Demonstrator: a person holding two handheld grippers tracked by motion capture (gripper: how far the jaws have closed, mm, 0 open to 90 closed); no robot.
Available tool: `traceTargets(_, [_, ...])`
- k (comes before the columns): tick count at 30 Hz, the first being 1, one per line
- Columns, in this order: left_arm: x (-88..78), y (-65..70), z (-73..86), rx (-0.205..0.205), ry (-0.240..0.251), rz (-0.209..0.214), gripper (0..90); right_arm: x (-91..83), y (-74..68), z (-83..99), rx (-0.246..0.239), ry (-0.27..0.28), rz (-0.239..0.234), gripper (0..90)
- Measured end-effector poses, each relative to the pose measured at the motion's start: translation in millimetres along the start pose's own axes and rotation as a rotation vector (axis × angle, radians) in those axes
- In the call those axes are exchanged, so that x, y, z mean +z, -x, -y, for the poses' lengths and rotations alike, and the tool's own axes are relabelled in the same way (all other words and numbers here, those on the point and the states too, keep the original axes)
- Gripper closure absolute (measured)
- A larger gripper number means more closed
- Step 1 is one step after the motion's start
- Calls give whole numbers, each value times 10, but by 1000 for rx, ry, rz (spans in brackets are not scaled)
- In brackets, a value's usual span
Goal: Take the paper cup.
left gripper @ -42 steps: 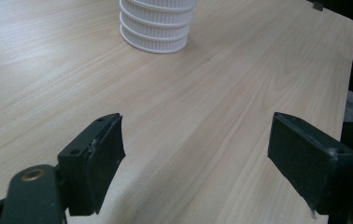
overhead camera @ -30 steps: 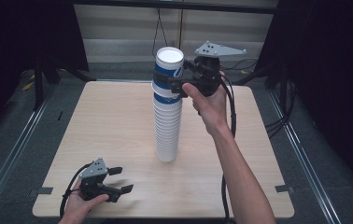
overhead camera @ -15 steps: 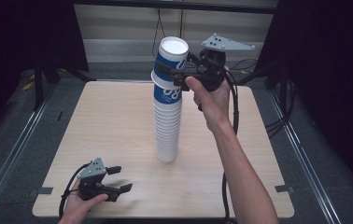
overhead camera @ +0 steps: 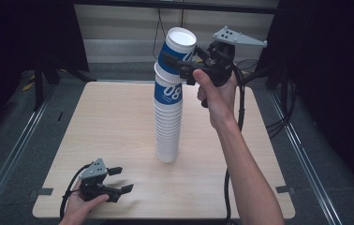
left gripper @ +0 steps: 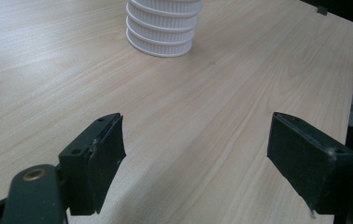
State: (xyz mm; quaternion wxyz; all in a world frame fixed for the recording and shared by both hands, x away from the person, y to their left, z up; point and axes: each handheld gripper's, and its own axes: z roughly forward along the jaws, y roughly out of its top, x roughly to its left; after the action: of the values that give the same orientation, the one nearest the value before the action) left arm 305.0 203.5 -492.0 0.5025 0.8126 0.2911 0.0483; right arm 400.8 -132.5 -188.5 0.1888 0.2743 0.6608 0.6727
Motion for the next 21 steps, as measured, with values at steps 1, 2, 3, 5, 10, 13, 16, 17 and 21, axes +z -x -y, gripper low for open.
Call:
traceTargets(1, [-3,-1,-1,3,0,0,188,-14,1,-6,-3,1,3,247])
traceTargets(2, [-5,1,0,2,0,-1,188,-39,4,-11,-6,4,7,247])
traceTargets(3, [-6,1,0,4,1,-1,188,-60,10,-13,-5,4,9,248])
traceTargets(5, [-7,3,0,-4,5,4,187,-107,13,-13,-8,3,21,247])
traceTargets(10, [-4,13,-5,5,18,7,197,-229,-26,-38,-21,10,30,248])
traceTargets(13, [-5,22,-6,5,20,7,197,-312,-11,-39,-17,6,38,249])
traceTargets(16, [-6,23,-5,5,18,7,197,-416,31,-26,-5,3,52,251])
traceTargets(17, [-6,22,-5,6,18,7,197,-455,49,-16,0,8,54,252])
traceTargets(21, [0,15,-4,6,15,-4,196,-585,87,56,-4,-8,72,254])
